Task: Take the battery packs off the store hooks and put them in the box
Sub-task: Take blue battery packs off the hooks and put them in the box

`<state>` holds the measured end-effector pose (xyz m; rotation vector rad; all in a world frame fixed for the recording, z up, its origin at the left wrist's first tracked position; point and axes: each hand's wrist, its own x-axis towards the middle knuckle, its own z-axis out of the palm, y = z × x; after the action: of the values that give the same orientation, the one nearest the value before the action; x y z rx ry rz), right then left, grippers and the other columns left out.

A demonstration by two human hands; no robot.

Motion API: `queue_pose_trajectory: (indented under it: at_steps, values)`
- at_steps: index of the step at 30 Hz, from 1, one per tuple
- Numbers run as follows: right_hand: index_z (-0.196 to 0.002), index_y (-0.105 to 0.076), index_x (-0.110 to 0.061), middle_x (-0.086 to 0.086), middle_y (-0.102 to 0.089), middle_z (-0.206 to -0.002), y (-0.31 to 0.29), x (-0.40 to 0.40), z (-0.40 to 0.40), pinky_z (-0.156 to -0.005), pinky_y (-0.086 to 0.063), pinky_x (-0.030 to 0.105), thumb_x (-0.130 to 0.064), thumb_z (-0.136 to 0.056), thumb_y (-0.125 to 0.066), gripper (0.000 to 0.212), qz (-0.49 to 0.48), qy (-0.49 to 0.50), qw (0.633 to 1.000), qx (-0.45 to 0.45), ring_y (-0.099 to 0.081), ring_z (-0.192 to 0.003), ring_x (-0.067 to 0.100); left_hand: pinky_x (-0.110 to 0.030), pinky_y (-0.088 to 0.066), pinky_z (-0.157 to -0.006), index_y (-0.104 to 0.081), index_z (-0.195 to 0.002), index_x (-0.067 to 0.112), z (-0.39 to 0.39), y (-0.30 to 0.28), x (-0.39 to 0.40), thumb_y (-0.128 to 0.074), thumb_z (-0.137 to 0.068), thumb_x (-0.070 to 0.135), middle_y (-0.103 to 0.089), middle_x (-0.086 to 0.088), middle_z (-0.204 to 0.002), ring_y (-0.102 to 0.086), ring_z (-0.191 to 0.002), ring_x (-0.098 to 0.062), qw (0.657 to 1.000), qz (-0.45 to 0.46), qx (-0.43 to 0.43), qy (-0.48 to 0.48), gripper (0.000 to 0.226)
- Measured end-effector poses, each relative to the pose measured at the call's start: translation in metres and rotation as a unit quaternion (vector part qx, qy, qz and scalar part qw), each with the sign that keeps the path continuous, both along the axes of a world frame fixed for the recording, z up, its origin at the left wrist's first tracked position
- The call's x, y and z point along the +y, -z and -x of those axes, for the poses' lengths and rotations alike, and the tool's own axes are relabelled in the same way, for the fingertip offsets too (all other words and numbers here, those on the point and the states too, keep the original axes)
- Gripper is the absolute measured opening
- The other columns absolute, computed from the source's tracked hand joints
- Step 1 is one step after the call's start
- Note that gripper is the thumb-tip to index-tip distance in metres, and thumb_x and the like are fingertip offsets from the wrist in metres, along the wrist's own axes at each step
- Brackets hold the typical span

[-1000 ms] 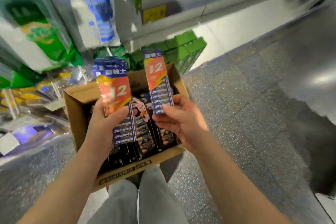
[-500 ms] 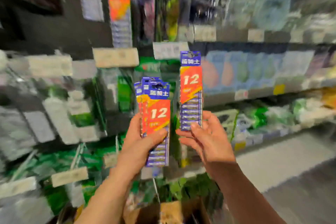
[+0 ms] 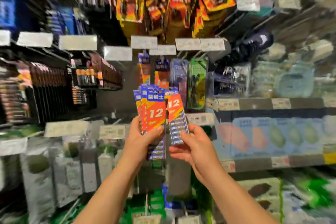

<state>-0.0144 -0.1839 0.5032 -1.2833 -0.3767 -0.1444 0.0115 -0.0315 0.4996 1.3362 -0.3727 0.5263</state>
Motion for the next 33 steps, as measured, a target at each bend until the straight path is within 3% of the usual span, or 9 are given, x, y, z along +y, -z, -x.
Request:
queue_pose_trajectory:
  at_steps: [2,5,10,13,17,24,27,31,33]
  values:
    - [-0.104,-0.052,-0.013,0.006,-0.067,-0.076,-0.005,0.01,-0.011,-0.054,-0.053,0.03,-0.012,-0.1,-0.047,0.006,0.007,0.014,1.0,0.001,-0.063,-0.051,0.015,-0.017,-0.049,-0.054,-0.053,-0.122,0.004,-0.008,-0.008,0.013,-0.075,-0.043,0.042,-0.069,-0.006,-0.091,-0.066,-0.062,-0.006,1.0,-0.007,0.005,-0.006,0.09]
    - [-0.108,-0.052,-0.014,0.009,-0.067,-0.086,-0.012,0.019,-0.027,-0.055,-0.055,0.027,-0.017,-0.101,-0.046,0.009,0.022,0.032,0.999,-0.002,-0.066,-0.056,0.014,-0.023,-0.055,-0.061,-0.053,-0.127,0.005,-0.025,-0.016,0.03,-0.078,-0.045,0.043,-0.071,-0.014,-0.108,-0.073,-0.078,-0.016,1.0,0.001,0.019,-0.015,0.094]
    - [-0.115,-0.049,-0.017,0.009,-0.068,-0.102,-0.037,0.037,-0.055,-0.062,-0.056,0.029,-0.019,-0.102,-0.045,0.014,0.059,0.048,0.997,-0.03,-0.069,-0.066,0.013,-0.023,-0.055,-0.058,-0.055,-0.124,0.007,-0.048,-0.035,0.055,-0.078,-0.057,0.032,-0.071,-0.014,-0.111,-0.074,-0.079,-0.017,1.0,0.014,0.014,-0.013,0.076]
    - [-0.112,-0.047,-0.021,0.005,-0.067,-0.098,-0.054,0.053,-0.071,-0.062,-0.055,0.029,-0.018,-0.103,-0.043,0.011,0.082,0.06,0.994,-0.044,-0.068,-0.072,0.017,-0.027,-0.057,-0.061,-0.055,-0.125,0.007,-0.06,-0.046,0.068,-0.078,-0.058,0.034,-0.07,-0.014,-0.113,-0.074,-0.085,-0.023,1.0,0.006,0.011,-0.017,0.075]
    - [-0.121,-0.044,-0.022,0.001,-0.064,-0.099,-0.074,0.073,-0.095,-0.062,-0.057,0.029,-0.019,-0.103,-0.042,0.018,0.107,0.076,0.99,-0.046,-0.067,-0.078,0.02,-0.028,-0.057,-0.064,-0.053,-0.126,0.01,-0.075,-0.056,0.08,-0.073,-0.063,0.031,-0.07,-0.012,-0.113,-0.074,-0.087,-0.022,1.0,-0.007,0.005,-0.011,0.069]
    - [-0.117,-0.044,-0.025,0.001,-0.062,-0.102,-0.078,0.084,-0.113,-0.06,-0.057,0.025,-0.023,-0.103,-0.041,0.014,0.164,0.087,0.981,-0.055,-0.066,-0.076,0.016,-0.029,-0.054,-0.067,-0.052,-0.122,0.013,-0.095,-0.049,0.094,-0.079,-0.054,0.038,-0.07,-0.01,-0.111,-0.073,-0.085,-0.019,0.999,-0.03,0.013,0.007,0.078]
    - [-0.113,-0.043,-0.026,-0.001,-0.062,-0.102,-0.08,0.086,-0.12,-0.061,-0.057,0.028,-0.022,-0.103,-0.041,0.012,0.132,0.103,0.984,-0.061,-0.066,-0.078,0.017,-0.032,-0.055,-0.069,-0.052,-0.124,0.011,-0.103,-0.046,0.098,-0.08,-0.043,0.048,-0.071,-0.012,-0.111,-0.074,-0.088,-0.023,1.0,-0.022,0.017,0.011,0.093]
    - [-0.113,-0.045,-0.024,0.001,-0.063,-0.099,-0.092,0.093,-0.127,-0.06,-0.056,0.03,-0.02,-0.103,-0.041,0.011,0.098,0.114,0.985,-0.082,-0.065,-0.075,0.017,-0.032,-0.055,-0.066,-0.052,-0.121,0.011,-0.108,-0.046,0.101,-0.078,-0.057,0.035,-0.071,-0.012,-0.107,-0.074,-0.082,-0.022,0.999,-0.014,0.017,0.023,0.074]
    - [-0.118,-0.045,-0.019,0.003,-0.061,-0.097,-0.098,0.098,-0.128,-0.06,-0.057,0.03,-0.019,-0.103,-0.041,0.015,0.074,0.105,0.989,-0.07,-0.064,-0.072,0.018,-0.03,-0.055,-0.065,-0.053,-0.119,0.011,-0.11,-0.046,0.102,-0.079,-0.054,0.036,-0.072,-0.011,-0.105,-0.074,-0.078,-0.018,0.999,-0.019,0.018,0.022,0.075]
